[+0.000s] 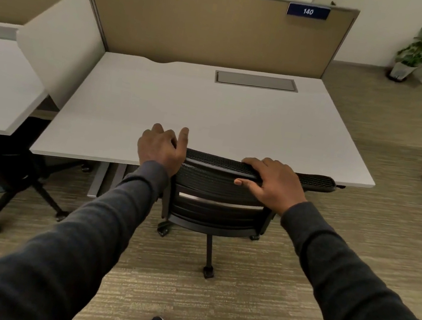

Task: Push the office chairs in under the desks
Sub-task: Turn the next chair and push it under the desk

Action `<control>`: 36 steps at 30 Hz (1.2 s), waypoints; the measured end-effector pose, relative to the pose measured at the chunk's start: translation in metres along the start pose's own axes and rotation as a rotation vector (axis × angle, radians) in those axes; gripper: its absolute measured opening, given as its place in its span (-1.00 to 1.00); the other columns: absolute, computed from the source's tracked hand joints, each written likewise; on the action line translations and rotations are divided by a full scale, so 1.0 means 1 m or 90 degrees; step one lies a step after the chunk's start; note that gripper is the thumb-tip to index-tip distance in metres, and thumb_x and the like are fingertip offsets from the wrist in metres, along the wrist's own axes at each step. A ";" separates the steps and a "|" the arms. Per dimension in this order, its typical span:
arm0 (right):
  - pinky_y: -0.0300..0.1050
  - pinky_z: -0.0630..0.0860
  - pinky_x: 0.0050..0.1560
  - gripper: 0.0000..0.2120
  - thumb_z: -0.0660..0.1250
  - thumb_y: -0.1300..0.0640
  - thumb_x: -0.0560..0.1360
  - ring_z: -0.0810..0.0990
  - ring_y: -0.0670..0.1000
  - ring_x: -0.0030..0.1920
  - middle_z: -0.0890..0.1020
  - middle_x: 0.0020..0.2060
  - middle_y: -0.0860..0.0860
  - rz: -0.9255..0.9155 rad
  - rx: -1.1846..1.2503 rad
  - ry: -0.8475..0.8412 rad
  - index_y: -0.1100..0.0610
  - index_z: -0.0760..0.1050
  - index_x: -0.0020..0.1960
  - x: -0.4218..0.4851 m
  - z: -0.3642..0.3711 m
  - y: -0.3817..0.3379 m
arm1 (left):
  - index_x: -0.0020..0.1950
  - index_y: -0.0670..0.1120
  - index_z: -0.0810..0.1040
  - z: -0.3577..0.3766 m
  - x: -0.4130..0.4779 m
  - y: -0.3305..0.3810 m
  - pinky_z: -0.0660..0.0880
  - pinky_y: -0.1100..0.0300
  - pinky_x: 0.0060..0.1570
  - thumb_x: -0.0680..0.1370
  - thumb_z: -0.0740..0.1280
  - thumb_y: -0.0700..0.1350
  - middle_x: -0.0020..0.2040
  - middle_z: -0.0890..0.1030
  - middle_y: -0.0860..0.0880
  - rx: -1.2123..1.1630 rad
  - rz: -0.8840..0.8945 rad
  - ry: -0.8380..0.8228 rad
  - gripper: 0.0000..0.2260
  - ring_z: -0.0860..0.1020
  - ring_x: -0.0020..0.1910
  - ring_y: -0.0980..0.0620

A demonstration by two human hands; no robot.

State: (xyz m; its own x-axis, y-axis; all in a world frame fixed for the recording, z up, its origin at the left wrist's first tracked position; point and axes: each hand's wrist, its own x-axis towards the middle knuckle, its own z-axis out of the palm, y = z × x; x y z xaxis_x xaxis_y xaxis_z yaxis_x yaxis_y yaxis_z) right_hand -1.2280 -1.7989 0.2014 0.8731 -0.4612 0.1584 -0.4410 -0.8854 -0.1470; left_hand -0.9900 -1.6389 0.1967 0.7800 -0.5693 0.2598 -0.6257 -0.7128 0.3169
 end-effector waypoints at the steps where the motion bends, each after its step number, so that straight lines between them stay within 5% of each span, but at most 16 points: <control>1: -0.07 0.39 -0.12 -0.40 0.18 -0.41 0.51 0.52 0.02 -0.11 0.57 -0.11 -0.03 0.004 0.004 -0.005 -0.07 0.43 0.40 -0.001 -0.001 0.000 | -0.11 -0.10 0.67 0.000 0.000 0.001 0.41 -0.01 -0.03 0.55 -0.16 0.34 -0.05 0.55 -0.15 0.009 0.005 -0.004 -0.27 0.50 -0.09 -0.19; 13: 0.06 0.48 0.15 -0.34 0.24 -0.38 0.49 0.58 0.13 0.10 0.64 0.09 0.07 0.081 -0.053 -0.013 0.02 0.45 0.41 -0.005 -0.011 -0.006 | 0.10 -0.10 0.60 -0.005 -0.014 0.015 0.34 -0.08 0.03 0.52 -0.25 0.41 0.11 0.52 -0.15 0.033 0.032 -0.077 -0.19 0.47 0.04 -0.21; 19: 0.24 0.12 0.51 -0.20 0.17 -0.44 0.48 0.24 0.17 0.52 0.35 0.49 0.13 0.199 -0.091 -0.004 0.00 0.24 0.56 -0.030 -0.002 -0.029 | 0.27 -0.09 0.52 -0.011 -0.034 0.015 0.36 -0.10 0.13 0.49 -0.22 0.46 0.24 0.46 -0.16 0.011 0.073 -0.140 -0.17 0.44 0.15 -0.21; 26: 0.25 0.10 0.55 -0.16 0.26 -0.35 0.51 0.08 0.21 0.59 0.13 0.60 0.20 0.229 -0.035 0.045 0.02 0.08 0.63 -0.097 0.007 -0.080 | 0.39 -0.09 0.35 -0.023 -0.077 -0.019 0.42 -0.09 0.15 0.50 -0.08 0.46 0.28 0.40 -0.16 -0.141 0.089 -0.110 -0.24 0.45 0.18 -0.16; 36: 0.21 0.07 0.54 -0.19 0.18 -0.36 0.54 0.09 0.18 0.59 0.15 0.60 0.18 0.243 0.008 0.024 0.02 0.07 0.63 -0.180 0.031 -0.145 | 0.31 -0.06 0.38 -0.028 -0.181 -0.075 0.42 -0.05 0.08 0.51 -0.05 0.44 0.20 0.42 -0.14 -0.049 0.119 -0.131 -0.32 0.45 0.14 -0.16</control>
State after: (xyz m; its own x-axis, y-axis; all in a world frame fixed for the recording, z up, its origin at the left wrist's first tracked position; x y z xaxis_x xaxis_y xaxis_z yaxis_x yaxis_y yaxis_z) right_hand -1.3146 -1.5853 0.1636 0.6384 -0.7593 0.1264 -0.7297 -0.6492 -0.2145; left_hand -1.0849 -1.4710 0.1515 0.6306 -0.7649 0.1319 -0.7514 -0.5590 0.3506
